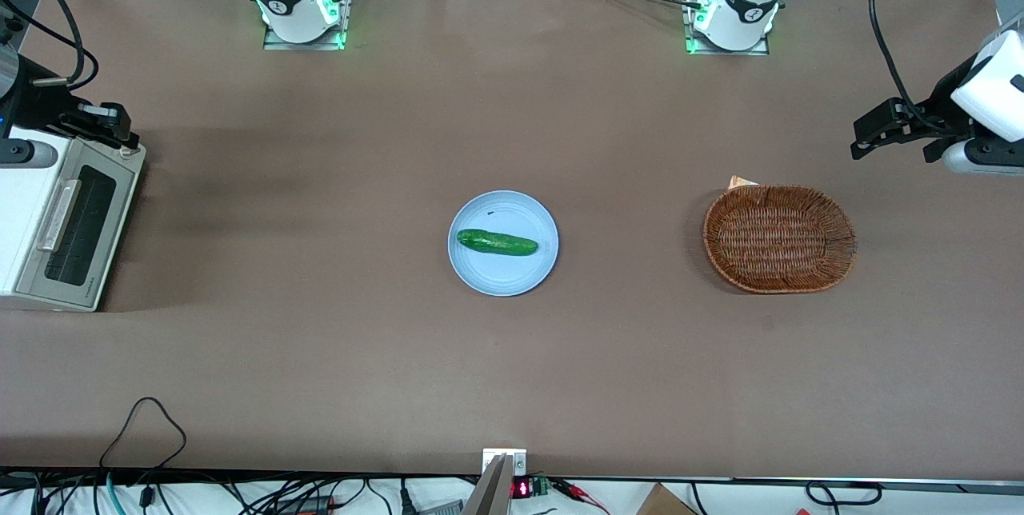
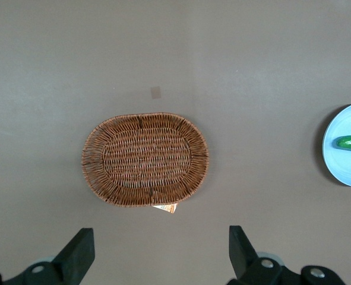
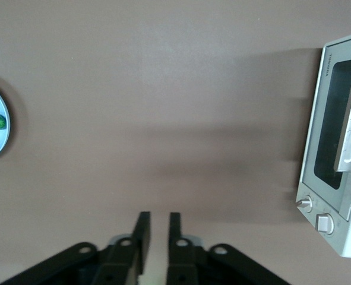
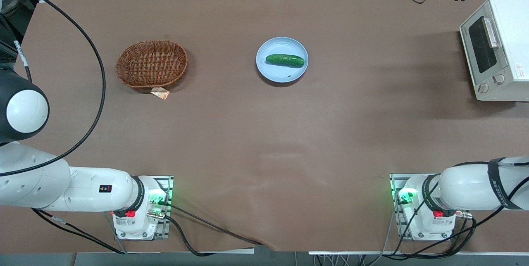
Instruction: Open oven door with right arm only
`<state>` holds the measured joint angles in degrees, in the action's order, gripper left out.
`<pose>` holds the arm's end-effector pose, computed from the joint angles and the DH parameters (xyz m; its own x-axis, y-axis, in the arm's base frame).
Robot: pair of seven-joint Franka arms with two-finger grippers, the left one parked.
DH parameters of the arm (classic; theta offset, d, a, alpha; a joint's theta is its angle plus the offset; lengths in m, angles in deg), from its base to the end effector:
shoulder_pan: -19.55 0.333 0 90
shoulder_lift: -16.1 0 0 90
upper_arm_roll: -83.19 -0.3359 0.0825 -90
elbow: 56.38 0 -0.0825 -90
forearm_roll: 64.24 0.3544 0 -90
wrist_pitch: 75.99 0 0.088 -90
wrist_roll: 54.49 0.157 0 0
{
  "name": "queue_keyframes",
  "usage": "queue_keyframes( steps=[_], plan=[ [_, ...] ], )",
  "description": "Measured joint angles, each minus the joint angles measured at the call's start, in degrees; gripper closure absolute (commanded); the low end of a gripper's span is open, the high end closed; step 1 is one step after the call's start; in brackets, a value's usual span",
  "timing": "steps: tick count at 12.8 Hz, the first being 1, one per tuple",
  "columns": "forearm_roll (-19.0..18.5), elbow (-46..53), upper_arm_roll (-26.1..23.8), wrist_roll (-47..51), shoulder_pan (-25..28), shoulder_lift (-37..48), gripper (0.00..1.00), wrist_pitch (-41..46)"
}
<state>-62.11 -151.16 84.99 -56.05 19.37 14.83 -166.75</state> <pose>0.5241 -0.0122 0.5473 0.9958 -0.0078 -0.0912 -0.0113 -0.9992 -0.0388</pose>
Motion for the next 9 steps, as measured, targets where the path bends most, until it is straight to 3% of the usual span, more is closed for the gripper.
queue_keyframes(
  steps=[7, 9],
  plan=[
    [0.0, 0.0, 0.0, -0.7, 0.0, 0.0, 0.93, 0.2],
    [0.0, 0.0, 0.0, -0.7, 0.0, -0.4, 0.97, 1.3]
  ],
)
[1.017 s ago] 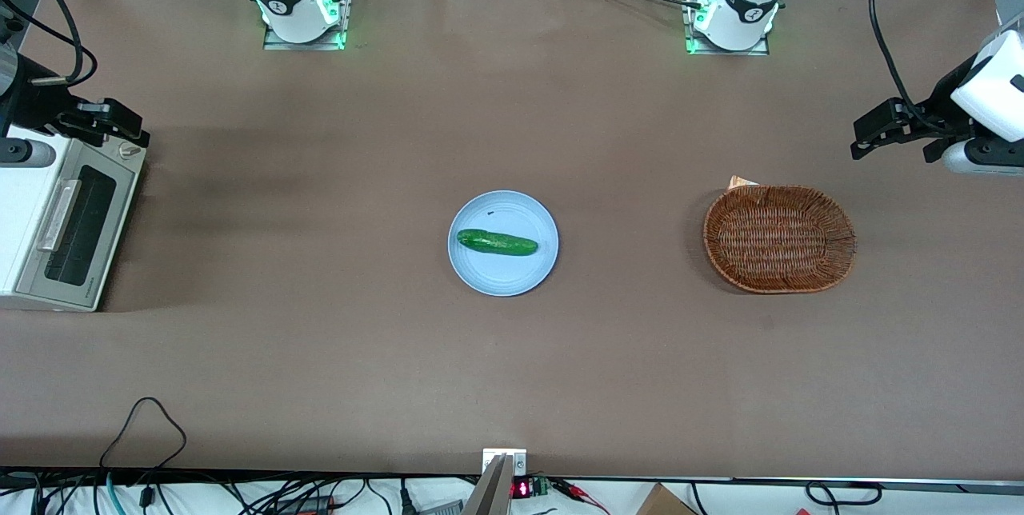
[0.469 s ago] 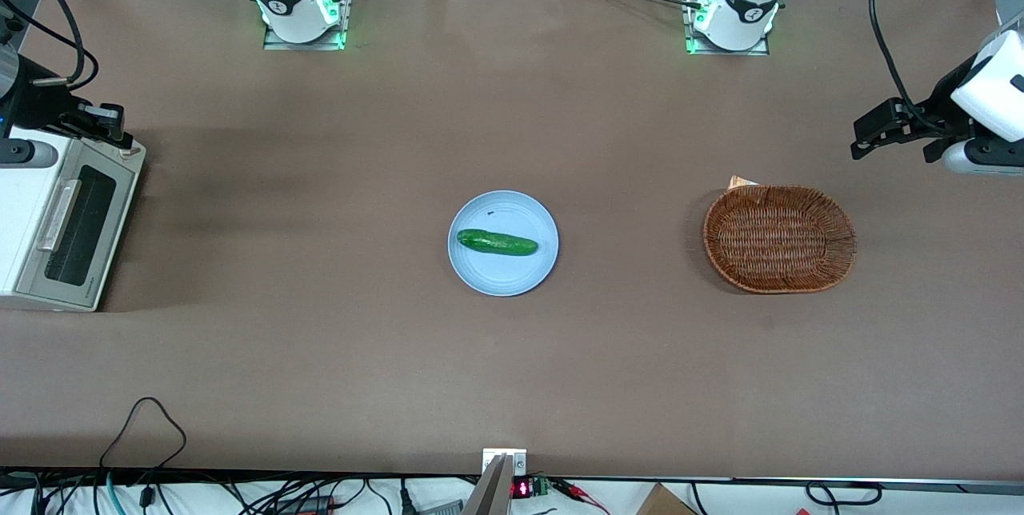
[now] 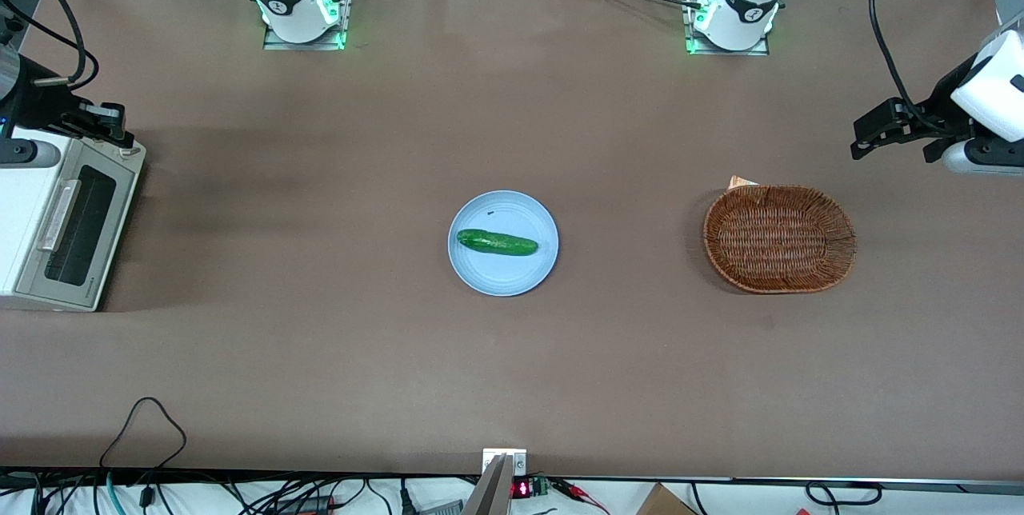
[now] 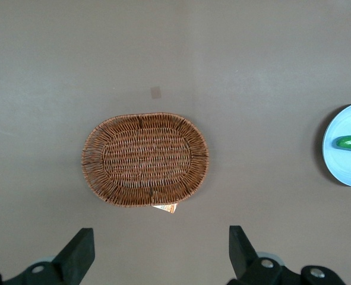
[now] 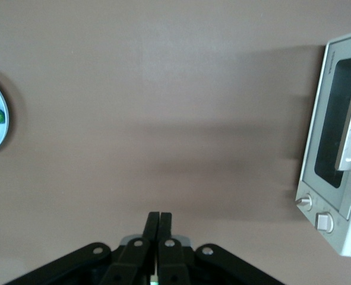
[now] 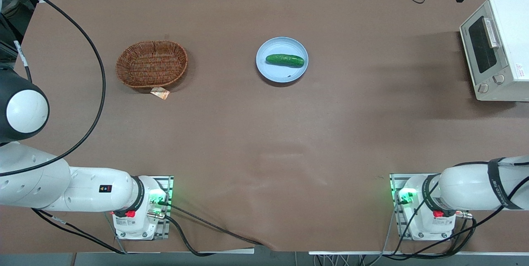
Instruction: Open oven door with right arm only
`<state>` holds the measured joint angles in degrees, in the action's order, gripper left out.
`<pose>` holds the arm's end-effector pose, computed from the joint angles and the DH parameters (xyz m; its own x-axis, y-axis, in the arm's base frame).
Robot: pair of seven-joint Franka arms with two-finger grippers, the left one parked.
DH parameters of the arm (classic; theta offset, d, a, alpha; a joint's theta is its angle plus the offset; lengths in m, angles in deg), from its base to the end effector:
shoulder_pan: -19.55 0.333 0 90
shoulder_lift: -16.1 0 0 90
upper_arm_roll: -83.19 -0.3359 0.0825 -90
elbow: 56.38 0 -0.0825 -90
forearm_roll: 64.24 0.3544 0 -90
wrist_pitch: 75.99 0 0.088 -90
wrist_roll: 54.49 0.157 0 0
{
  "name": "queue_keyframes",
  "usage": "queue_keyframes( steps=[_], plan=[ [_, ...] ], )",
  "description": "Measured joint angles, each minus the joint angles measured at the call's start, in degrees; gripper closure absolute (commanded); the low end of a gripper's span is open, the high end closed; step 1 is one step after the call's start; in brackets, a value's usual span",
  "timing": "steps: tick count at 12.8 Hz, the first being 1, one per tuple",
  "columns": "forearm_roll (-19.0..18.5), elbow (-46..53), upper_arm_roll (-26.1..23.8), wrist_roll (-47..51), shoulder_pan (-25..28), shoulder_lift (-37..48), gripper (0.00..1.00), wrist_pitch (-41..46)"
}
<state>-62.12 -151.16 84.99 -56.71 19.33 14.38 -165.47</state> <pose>0.5221 -0.0124 0.5417 0.9927 0.0040 -0.1207 -0.0009 -0.9992 -0.0405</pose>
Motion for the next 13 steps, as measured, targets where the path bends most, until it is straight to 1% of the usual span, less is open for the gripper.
queue_keyframes(
  steps=[2, 3, 5, 7, 13],
  plan=[
    [-0.1, 0.0, 0.0, 0.0, 0.0, -0.6, 0.99, 0.5],
    [-0.7, 0.0, 0.0, 0.0, 0.0, -0.8, 1.0, 0.8],
    [-4.3, 0.0, 0.0, 0.0, 0.1, -0.9, 1.0, 2.3],
    [-5.9, 0.0, 0.0, 0.2, 0.1, -1.0, 1.0, 2.9],
    [-6.0, 0.0, 0.0, 8.9, -0.5, -3.2, 1.0, 3.8]
  ],
)
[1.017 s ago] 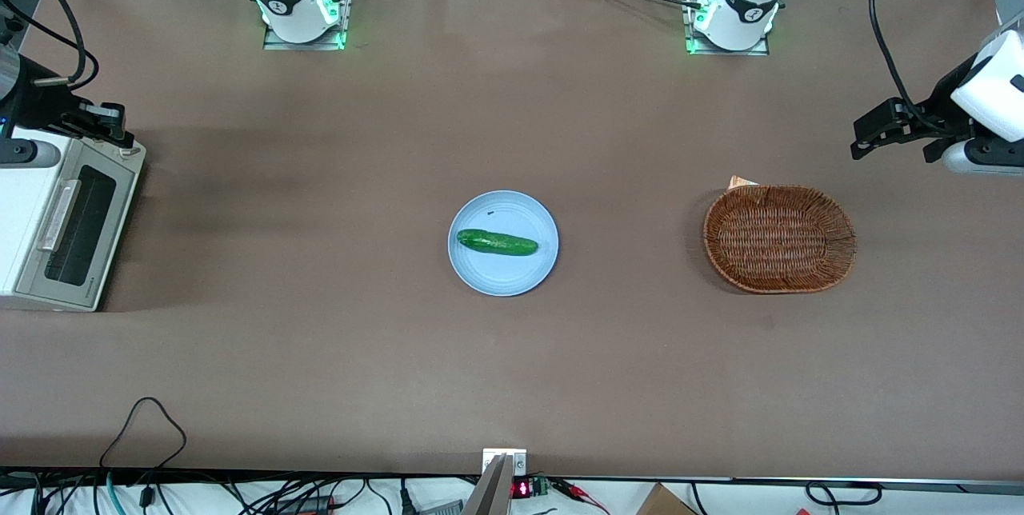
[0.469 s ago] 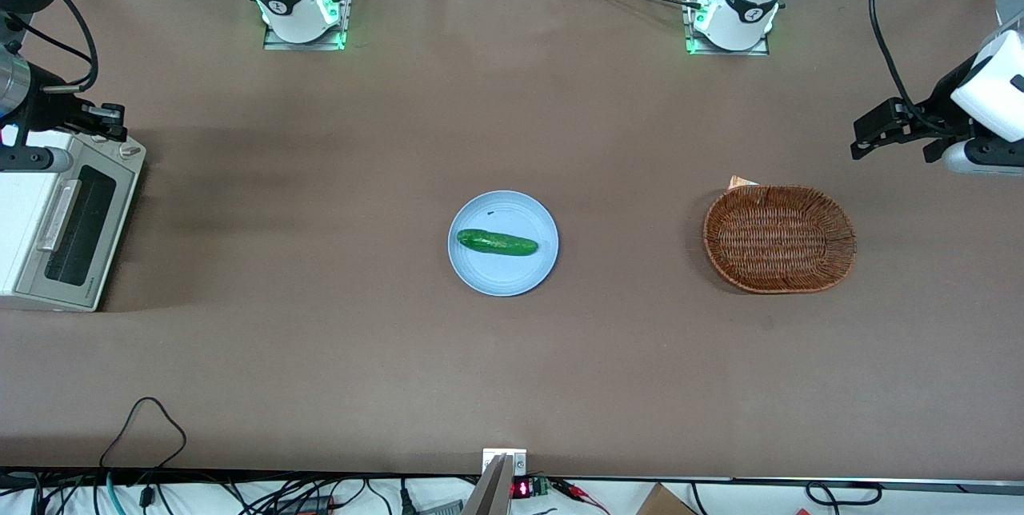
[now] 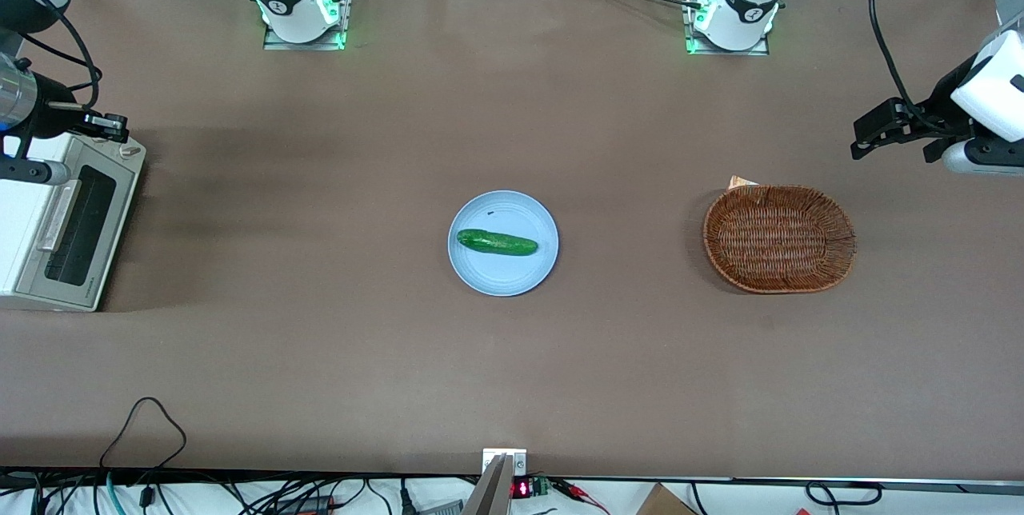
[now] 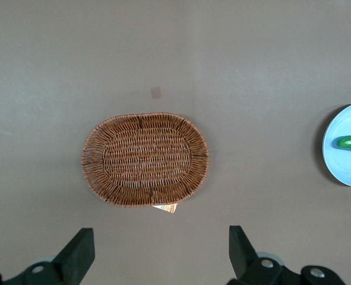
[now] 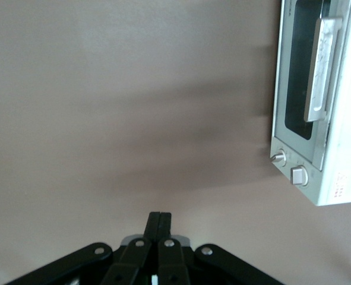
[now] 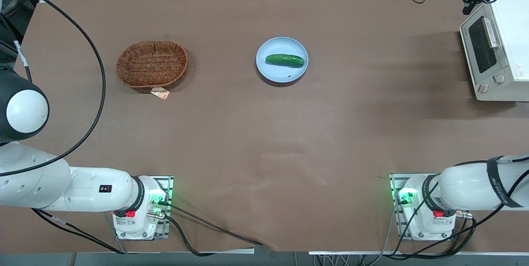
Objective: Open oven door with right arm only
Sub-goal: 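Move the right gripper over the white toaster oven's door handle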
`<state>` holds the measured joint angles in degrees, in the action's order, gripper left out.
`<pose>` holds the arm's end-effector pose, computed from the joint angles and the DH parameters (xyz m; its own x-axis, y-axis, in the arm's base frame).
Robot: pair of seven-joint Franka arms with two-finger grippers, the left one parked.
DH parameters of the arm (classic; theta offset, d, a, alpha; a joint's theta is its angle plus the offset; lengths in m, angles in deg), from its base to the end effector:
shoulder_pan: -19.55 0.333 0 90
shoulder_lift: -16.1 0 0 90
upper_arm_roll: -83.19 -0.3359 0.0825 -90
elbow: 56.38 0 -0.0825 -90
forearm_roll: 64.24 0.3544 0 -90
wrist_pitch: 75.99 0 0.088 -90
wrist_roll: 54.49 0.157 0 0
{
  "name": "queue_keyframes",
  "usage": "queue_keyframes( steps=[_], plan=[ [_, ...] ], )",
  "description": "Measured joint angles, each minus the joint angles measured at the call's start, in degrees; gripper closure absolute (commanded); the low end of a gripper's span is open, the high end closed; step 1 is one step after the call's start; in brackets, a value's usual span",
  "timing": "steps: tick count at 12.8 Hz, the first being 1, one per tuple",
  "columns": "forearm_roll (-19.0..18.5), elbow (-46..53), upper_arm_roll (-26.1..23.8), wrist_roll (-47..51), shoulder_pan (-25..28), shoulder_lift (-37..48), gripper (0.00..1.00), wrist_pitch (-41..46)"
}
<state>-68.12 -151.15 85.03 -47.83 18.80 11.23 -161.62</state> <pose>0.5204 -0.0341 0.5095 0.9586 -0.1648 -0.2322 -0.1458 -0.9845 0.0970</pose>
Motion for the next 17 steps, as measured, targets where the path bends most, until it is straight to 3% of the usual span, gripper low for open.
queue_keyframes(
  steps=[2, 3, 11, 17],
  plan=[
    [-0.4, 0.0, 0.0, 0.6, 0.0, -0.9, 1.0, 0.0],
    [-2.3, 0.0, 0.0, 0.8, 0.0, -1.2, 1.0, 0.0],
    [-35.3, -1.9, -0.3, 2.7, 0.9, -11.5, 1.0, -8.3],
    [-51.2, -7.1, -0.3, 9.0, 1.0, -14.9, 1.0, -12.6]
  ],
)
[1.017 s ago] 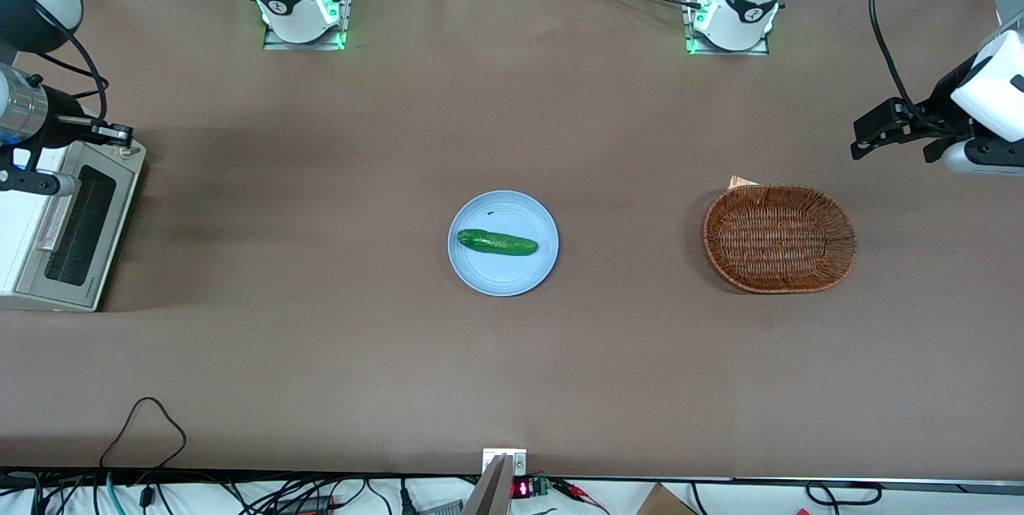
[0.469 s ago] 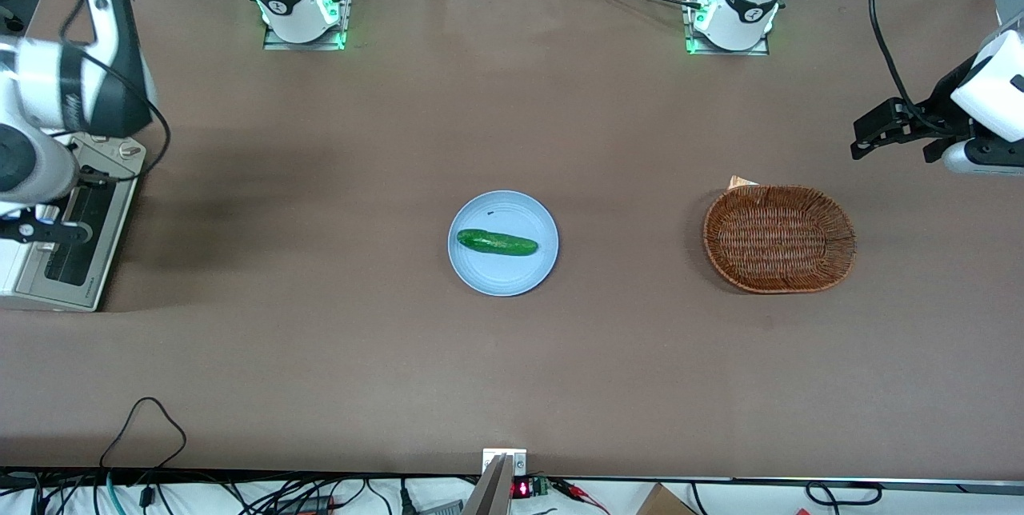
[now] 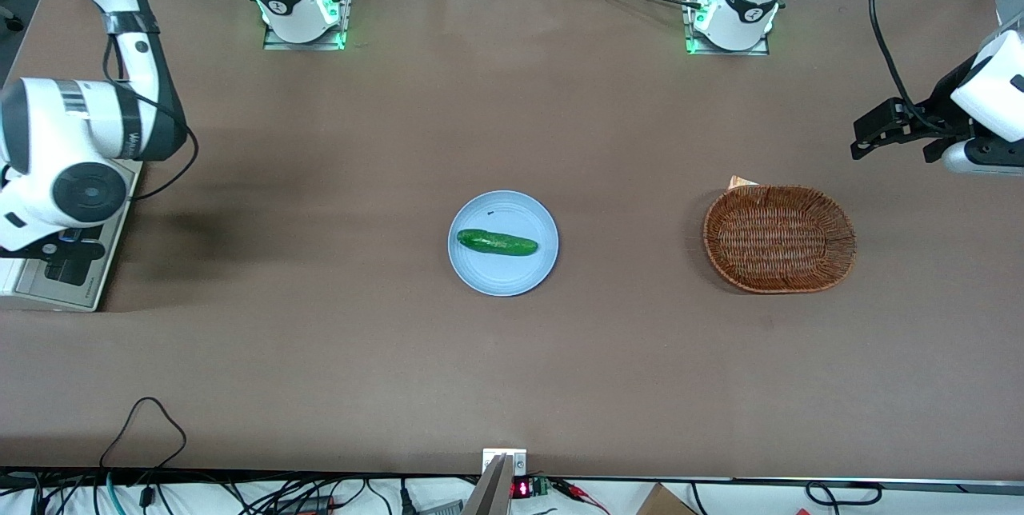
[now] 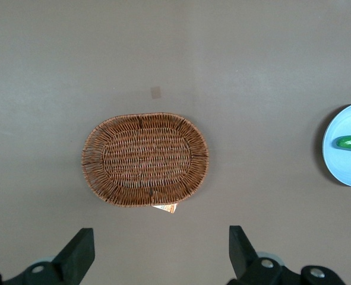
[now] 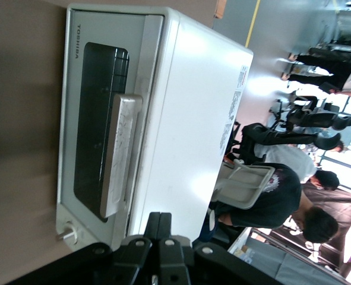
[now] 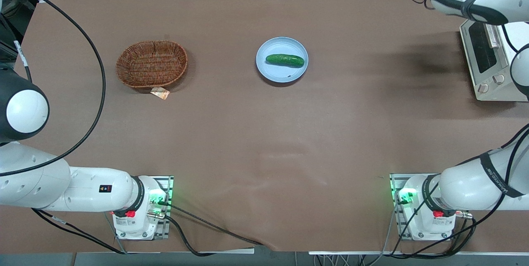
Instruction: Open oven door with right arm only
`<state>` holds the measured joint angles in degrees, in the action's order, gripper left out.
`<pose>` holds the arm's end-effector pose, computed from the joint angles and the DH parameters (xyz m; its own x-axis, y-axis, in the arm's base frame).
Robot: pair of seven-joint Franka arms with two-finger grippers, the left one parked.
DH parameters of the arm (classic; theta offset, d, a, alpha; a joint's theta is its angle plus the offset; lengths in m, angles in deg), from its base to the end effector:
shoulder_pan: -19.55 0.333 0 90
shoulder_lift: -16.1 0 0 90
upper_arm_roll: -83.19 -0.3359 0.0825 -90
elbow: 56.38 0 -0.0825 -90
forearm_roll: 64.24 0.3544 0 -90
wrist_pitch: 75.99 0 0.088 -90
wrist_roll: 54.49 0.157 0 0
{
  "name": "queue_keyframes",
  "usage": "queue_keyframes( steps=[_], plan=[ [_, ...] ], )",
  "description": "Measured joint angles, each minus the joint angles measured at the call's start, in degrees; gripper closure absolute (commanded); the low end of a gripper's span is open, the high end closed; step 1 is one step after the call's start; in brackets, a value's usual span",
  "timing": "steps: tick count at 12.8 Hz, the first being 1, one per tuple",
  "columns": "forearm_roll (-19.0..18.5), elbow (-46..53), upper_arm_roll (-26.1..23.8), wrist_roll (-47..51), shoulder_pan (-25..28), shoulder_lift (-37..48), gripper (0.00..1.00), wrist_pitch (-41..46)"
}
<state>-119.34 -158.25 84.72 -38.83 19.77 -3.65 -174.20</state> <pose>0.5840 -0.1292 0.3798 0.9677 -0.0645 -0.2436 0.1626 -0.5789 0.7990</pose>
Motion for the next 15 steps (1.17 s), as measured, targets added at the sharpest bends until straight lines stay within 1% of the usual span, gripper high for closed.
queue_keyframes(
  steps=[2, 7, 11, 15],
  plan=[
    [-3.8, -3.4, 0.0, 4.2, -0.1, -0.5, 1.0, -2.4],
    [-10.7, -6.8, 0.0, 12.9, -0.1, -3.2, 1.0, -3.5],
    [-13.4, -7.6, 0.0, 17.3, -0.1, -5.2, 1.0, -4.3],
    [-14.1, -7.6, 0.1, 18.2, -0.2, -5.5, 1.0, -4.8]
  ],
)
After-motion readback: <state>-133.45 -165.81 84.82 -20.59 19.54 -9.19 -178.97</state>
